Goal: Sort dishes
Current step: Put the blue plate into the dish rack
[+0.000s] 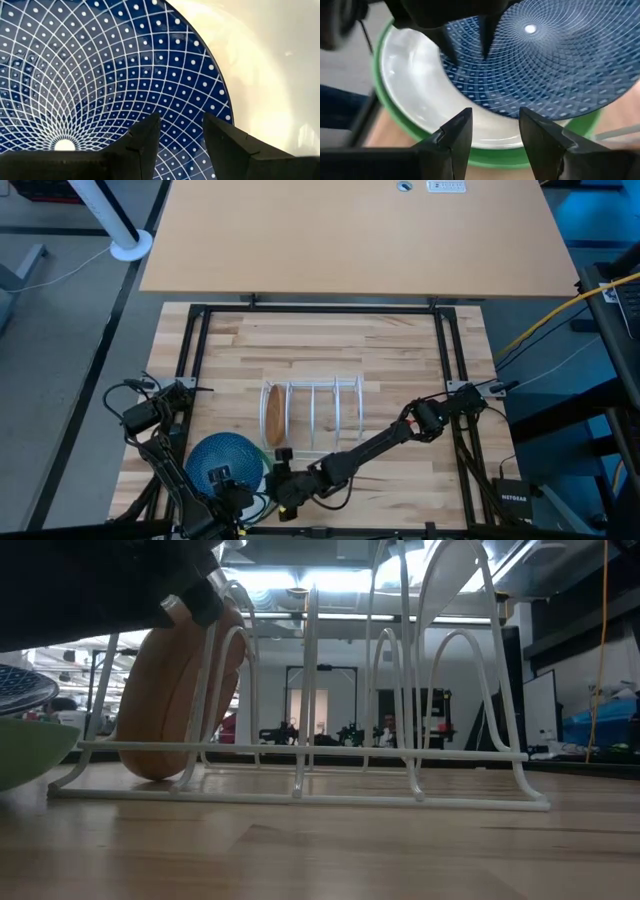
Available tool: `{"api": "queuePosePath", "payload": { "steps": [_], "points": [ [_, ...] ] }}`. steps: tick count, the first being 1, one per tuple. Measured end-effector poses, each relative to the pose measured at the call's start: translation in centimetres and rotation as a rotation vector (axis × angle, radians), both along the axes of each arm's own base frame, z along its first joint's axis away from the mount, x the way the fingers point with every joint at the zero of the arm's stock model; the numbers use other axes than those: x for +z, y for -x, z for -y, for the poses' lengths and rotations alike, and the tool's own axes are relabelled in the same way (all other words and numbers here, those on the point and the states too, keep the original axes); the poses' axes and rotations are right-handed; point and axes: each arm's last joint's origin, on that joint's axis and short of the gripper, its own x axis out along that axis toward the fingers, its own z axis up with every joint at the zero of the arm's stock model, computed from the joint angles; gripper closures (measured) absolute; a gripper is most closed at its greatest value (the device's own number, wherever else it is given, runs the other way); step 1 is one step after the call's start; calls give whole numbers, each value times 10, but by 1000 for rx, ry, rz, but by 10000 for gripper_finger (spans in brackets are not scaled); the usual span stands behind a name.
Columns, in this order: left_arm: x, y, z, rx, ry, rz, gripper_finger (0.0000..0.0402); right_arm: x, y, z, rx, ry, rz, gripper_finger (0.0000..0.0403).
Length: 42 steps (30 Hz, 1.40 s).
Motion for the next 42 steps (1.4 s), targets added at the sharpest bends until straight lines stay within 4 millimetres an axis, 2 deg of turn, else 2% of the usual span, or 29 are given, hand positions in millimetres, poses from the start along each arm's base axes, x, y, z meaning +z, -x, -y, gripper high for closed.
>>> {"api": "queuePosePath", "payload": {
  "steps": [11, 18, 30, 37, 42],
  "points": [
    [0, 2, -4, 3, -42, -28, 259, 0, -1, 0, 70, 26, -7, 237],
    [0, 2, -4, 3, -39, -26, 259, -1, -2, 3, 124, -22, -29, 237],
    [0, 2, -4, 2, -38, -25, 259, -2, -13, 18, 79, -108, 40, 237],
    [0, 1, -4, 0, -39, -26, 259, -4, -13, 20, 14, -75, 54, 237],
    [0, 1, -4, -2, -39, -27, 259, -9, -10, 22, -41, -104, -6, 237]
  ]
}}
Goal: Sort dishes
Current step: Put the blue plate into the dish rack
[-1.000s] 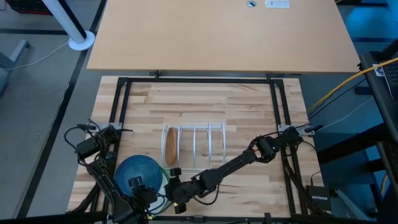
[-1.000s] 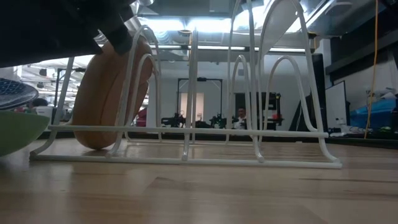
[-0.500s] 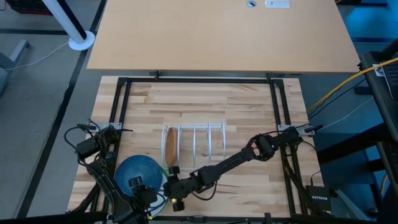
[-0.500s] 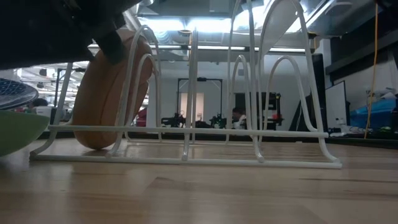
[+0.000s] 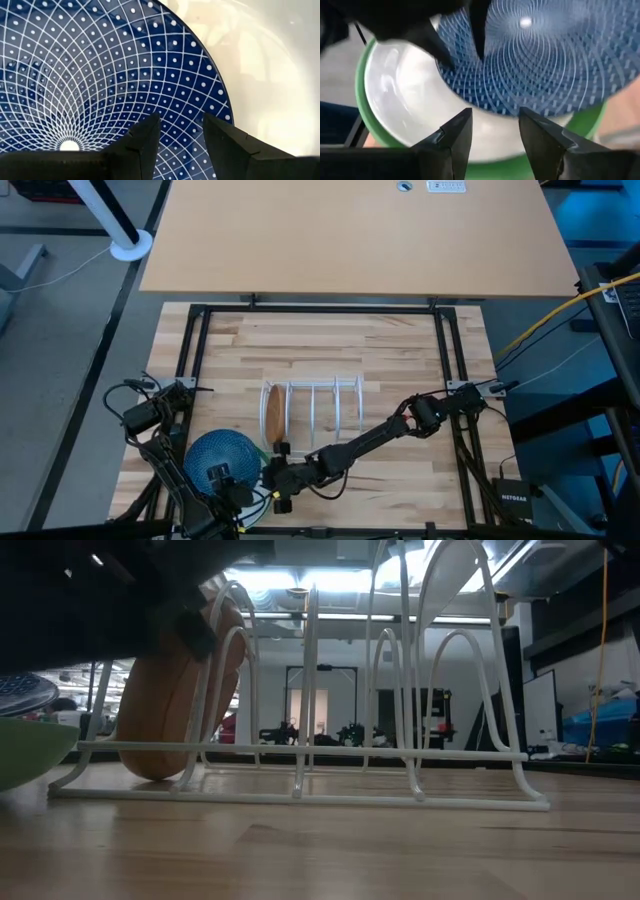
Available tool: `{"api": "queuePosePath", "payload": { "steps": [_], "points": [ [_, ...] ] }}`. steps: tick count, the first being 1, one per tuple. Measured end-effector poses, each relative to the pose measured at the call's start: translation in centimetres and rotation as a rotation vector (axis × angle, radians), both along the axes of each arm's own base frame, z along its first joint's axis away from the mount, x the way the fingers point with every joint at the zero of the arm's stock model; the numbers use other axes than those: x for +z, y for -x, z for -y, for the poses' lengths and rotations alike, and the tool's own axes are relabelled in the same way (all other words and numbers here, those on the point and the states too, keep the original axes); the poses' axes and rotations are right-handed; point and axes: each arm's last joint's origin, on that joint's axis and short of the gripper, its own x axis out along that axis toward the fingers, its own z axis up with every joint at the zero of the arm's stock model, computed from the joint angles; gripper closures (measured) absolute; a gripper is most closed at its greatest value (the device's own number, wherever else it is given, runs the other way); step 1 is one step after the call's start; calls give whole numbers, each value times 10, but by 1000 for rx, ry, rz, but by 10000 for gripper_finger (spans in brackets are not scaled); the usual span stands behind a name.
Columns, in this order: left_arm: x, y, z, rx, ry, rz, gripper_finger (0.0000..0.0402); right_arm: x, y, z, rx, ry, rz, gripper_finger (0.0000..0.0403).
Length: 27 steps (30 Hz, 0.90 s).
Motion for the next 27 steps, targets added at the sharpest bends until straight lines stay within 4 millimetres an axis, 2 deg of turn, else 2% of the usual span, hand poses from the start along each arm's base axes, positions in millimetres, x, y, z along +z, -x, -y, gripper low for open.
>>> {"api": "queuePosePath", "payload": {
  "steps": [4, 14, 20, 24, 27],
  "points": [
    [0, 0, 0, -2, 0, 0, 259, -3, 4, -3, -21, -36, -41, 237],
    [0, 0, 0, -3, -2, -1, 259, 5, 2, -12, -32, -85, 56, 237],
    [0, 0, 0, -4, -3, -1, 259, 15, 5, -29, 23, -122, 117, 237],
    [0, 0, 0, -11, -9, 6, 259, 20, 12, -44, 63, -85, 128, 237],
    [0, 0, 0, -29, -15, 6, 259, 18, 14, -49, 61, -76, 139, 237]
  ]
}}
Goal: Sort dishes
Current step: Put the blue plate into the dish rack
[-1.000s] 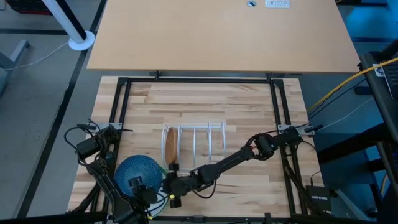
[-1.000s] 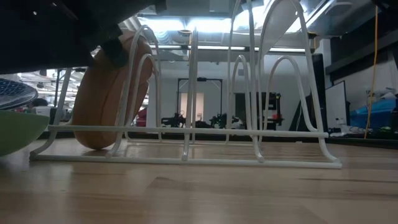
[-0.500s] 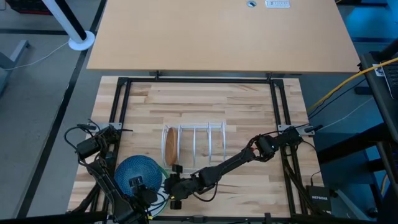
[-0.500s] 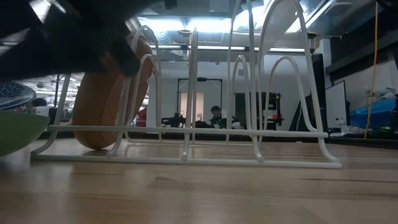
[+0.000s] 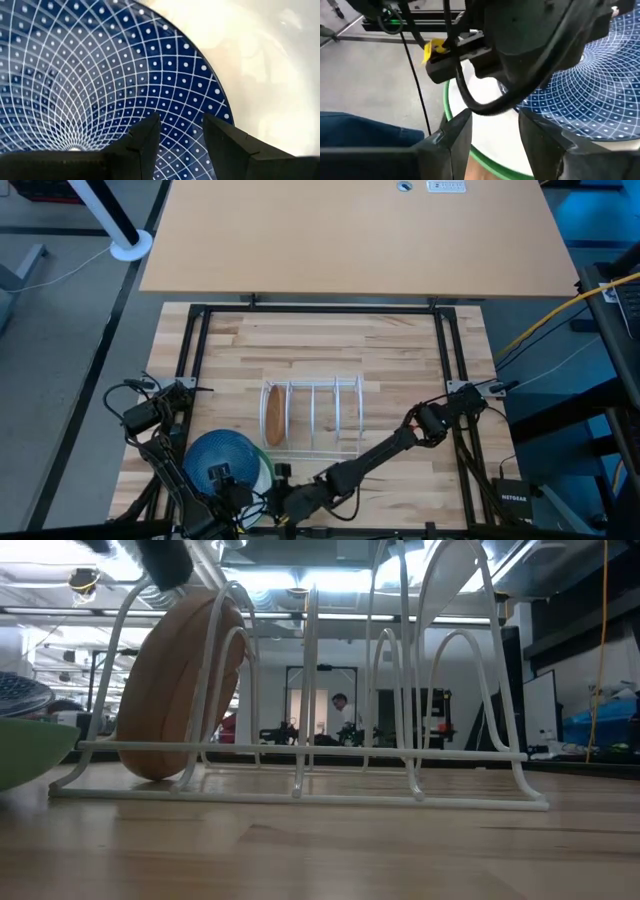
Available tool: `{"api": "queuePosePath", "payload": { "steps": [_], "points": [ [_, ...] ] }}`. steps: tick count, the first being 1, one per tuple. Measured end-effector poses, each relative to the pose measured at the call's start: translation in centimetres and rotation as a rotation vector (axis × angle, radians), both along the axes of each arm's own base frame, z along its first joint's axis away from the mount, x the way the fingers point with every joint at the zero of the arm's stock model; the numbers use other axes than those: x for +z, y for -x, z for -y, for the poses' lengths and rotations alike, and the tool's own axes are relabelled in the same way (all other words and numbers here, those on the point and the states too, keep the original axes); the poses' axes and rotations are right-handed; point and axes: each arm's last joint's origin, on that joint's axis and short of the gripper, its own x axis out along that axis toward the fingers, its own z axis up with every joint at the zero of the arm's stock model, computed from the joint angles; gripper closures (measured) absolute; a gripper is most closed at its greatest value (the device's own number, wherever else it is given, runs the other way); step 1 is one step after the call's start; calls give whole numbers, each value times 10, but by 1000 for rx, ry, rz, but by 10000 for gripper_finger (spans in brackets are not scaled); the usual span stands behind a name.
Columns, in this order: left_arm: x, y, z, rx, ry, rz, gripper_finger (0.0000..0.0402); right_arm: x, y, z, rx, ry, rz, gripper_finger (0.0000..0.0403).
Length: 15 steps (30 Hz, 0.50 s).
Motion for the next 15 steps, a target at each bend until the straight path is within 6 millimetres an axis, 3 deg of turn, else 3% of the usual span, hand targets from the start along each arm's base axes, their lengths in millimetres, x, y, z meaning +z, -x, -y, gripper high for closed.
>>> {"api": "queuePosePath", "payload": {
  "steps": [6, 15],
  "points": [
    [0, 0, 0, -2, -6, 10, 259, -40, -8, 9, -41, -40, -88, 237],
    [1, 0, 0, -3, -6, 13, 259, -33, -14, 17, -87, -52, -39, 237]
  ]
}}
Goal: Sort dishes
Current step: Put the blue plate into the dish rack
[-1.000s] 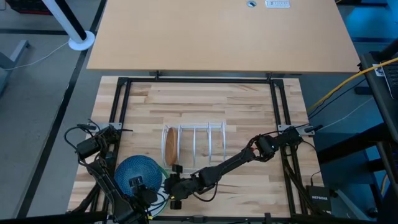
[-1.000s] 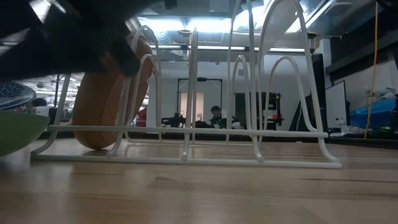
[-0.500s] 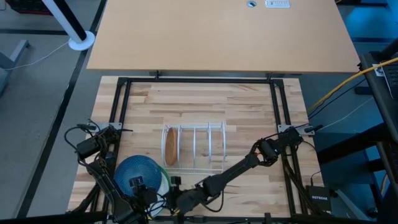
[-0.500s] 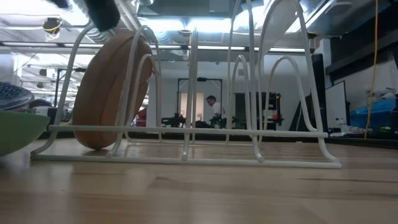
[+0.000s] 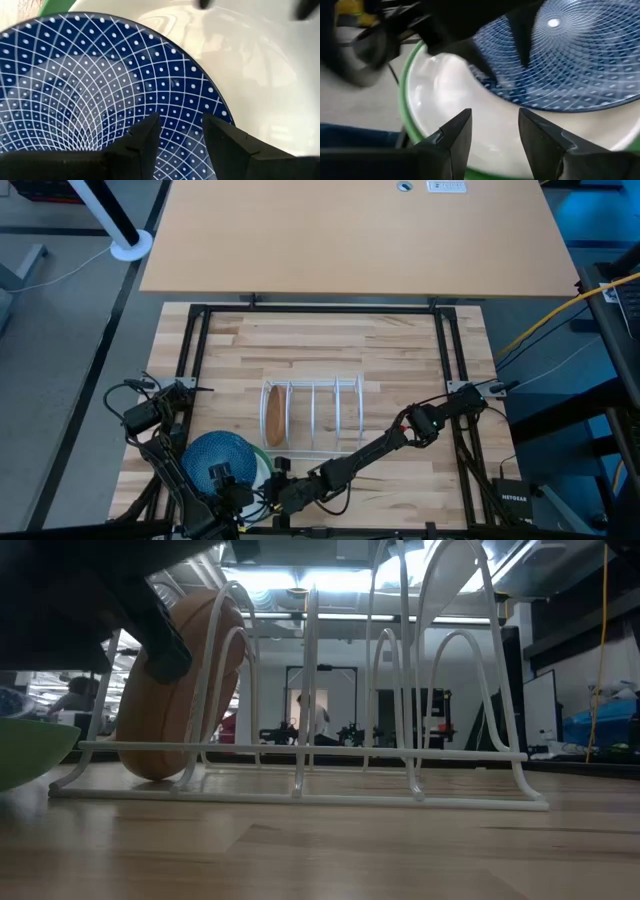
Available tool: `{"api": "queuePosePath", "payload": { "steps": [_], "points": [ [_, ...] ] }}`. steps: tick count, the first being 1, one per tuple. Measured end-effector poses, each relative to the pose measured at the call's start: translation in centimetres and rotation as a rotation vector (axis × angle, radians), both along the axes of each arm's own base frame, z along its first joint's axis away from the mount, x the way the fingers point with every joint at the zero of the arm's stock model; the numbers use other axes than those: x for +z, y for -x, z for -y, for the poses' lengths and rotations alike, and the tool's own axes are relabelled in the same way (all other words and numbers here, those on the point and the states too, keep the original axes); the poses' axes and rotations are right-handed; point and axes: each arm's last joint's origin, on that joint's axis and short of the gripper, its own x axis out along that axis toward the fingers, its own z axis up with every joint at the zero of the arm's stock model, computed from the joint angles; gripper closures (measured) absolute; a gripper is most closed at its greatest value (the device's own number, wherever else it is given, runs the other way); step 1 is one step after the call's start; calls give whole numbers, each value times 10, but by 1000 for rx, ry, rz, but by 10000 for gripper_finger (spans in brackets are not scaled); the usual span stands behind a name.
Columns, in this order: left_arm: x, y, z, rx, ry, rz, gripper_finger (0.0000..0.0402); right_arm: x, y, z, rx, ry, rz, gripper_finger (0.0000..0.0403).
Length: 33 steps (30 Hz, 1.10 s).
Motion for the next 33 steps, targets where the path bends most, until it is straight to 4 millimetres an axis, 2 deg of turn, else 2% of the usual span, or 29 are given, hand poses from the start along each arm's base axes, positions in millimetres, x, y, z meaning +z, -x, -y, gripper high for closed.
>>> {"api": "queuePosePath", "payload": {
  "steps": [10, 23, 28, 33],
  "points": [
    [0, -1, 0, -5, -15, 23, 259, -4, -3, 12, -36, 31, -43, 237],
    [0, -2, -1, -13, -39, 64, 259, -5, -2, 11, -10, -27, -72, 237],
    [0, -3, -2, -17, -57, 90, 259, -15, -3, 9, -5, -65, -84, 237],
    [0, -5, -3, -13, -61, 99, 259, -16, -4, 9, -10, -66, -81, 237]
  ]
}}
